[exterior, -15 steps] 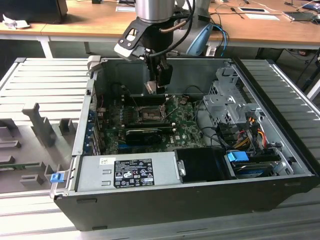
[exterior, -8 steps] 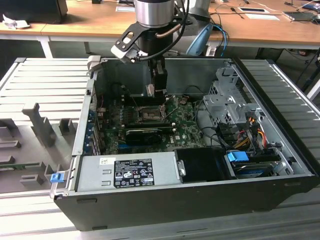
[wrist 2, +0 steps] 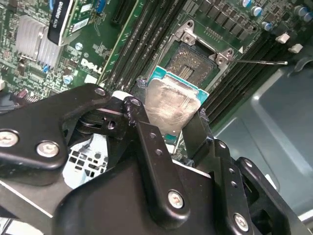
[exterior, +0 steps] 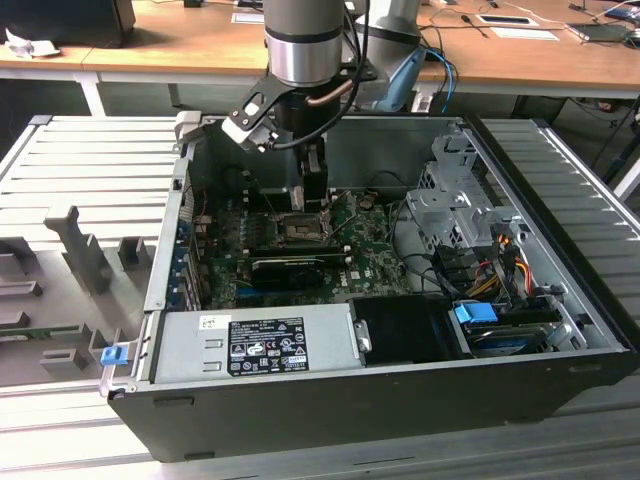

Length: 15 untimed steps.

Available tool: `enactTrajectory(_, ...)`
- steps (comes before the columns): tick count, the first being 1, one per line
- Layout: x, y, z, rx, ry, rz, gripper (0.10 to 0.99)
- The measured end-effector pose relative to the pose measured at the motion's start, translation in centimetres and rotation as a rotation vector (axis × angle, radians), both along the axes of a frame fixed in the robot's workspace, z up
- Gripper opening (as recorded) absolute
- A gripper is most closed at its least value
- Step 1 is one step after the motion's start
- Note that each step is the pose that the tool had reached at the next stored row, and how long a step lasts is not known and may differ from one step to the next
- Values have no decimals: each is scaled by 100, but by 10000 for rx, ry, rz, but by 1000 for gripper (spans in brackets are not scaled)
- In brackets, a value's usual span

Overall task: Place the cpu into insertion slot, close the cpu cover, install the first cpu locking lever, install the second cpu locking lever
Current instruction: 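Place the cpu into insertion slot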

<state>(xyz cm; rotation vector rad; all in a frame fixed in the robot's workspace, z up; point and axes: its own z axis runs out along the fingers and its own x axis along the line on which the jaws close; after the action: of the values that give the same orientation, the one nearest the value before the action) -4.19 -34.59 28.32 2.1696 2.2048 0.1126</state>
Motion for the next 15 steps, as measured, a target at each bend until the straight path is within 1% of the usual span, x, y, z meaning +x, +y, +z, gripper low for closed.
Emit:
enactTrajectory(1, -1, 1, -16, -1, 13, -35, 541)
enactTrajectory(3, -2, 2, -57, -10, 75, -115, 541)
enactTrajectory(4, -1, 2, -97, -11, 83, -114, 541)
enactTrajectory(6, -1, 2, -163, -10, 83, -113, 541)
enactTrajectory(7, -1, 2, -181, -10, 83, -112, 541)
enactTrajectory(10, -1, 2, -240, -9, 58, -113, 541)
enactTrajectory(12, -1, 3, -276, -10, 57, -114, 541)
enactTrajectory(14, -7, 8, -343, -10, 56, -115, 541)
enactTrajectory(15, -10, 10, -360, -10, 57, -114, 541)
